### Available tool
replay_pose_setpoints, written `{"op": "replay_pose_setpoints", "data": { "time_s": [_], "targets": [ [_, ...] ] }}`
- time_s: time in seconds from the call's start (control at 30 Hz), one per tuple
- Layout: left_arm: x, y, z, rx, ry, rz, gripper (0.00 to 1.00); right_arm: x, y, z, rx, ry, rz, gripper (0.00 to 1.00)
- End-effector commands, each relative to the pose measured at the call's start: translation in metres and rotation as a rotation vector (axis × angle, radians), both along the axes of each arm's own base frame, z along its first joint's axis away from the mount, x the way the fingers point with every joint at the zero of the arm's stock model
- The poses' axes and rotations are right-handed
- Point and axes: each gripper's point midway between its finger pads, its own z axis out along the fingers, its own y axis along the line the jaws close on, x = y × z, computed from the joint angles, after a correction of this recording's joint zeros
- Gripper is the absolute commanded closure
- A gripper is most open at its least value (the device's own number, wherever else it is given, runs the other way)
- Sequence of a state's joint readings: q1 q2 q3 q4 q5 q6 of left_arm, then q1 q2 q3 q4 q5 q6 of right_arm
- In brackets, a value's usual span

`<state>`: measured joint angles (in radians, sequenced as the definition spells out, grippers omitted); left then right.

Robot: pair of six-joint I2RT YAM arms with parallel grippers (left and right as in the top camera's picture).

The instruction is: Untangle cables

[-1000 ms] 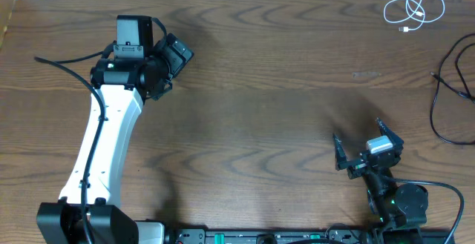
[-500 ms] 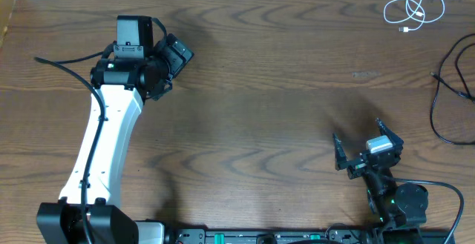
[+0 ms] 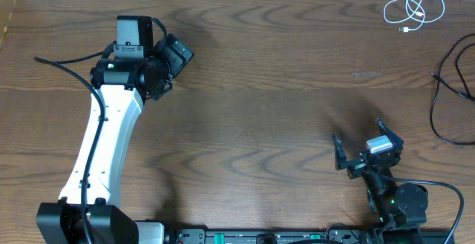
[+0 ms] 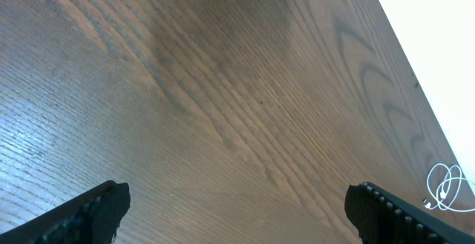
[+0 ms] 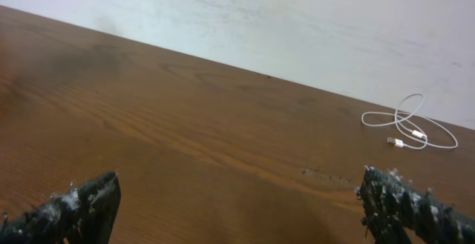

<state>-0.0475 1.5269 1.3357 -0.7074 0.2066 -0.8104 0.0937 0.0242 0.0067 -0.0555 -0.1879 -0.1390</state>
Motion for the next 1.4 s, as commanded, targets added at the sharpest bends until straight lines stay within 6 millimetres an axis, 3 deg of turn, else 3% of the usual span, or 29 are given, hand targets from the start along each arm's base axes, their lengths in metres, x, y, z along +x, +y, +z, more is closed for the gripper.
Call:
{"op": "replay_pose_setpoints", "data": {
  "time_s": [0.0, 0.17, 0.3, 0.5, 0.67, 0.9, 1.07, 1.37],
  "targets": [
    [0.001, 0.003, 0.009, 0.014, -0.025, -0.003, 0.02, 0.000, -0.001, -0.002, 0.010, 0.011, -0.001, 0.01],
    [-0.001, 0.003, 0.018, 0.013, -0.050, -0.003, 0.02, 0.000, -0.001, -0.002, 0.010, 0.011, -0.001, 0.01],
    [-0.009, 0.019, 0.037, 0.096, -0.106, 0.042, 0.02, 0.000, -0.001, -0.002, 0.010, 0.011, -0.001, 0.01],
    [-0.041, 0.033, 0.051, 0.183, -0.144, 0.049, 0.02, 0.000, -0.001, -0.002, 0.010, 0.011, -0.001, 0.01],
    [-0.064, 0.050, 0.048, 0.285, -0.232, 0.068, 0.02, 0.000, -0.001, -0.002, 0.010, 0.011, -0.001, 0.01],
    [-0.080, 0.047, 0.046, 0.549, -0.554, -0.175, 0.02, 0.000, -0.001, -0.002, 0.010, 0.011, -0.002, 0.01],
    [-0.106, 0.049, 0.043, 0.700, -0.786, -0.203, 0.02, 0.000, -0.001, -0.002, 0.010, 0.011, -0.001, 0.01],
    [-0.136, 0.066, 0.020, 0.831, -0.874, -0.160, 0.02, 0.000, -0.001, -0.002, 0.010, 0.011, -0.001, 0.01]
  ]
}}
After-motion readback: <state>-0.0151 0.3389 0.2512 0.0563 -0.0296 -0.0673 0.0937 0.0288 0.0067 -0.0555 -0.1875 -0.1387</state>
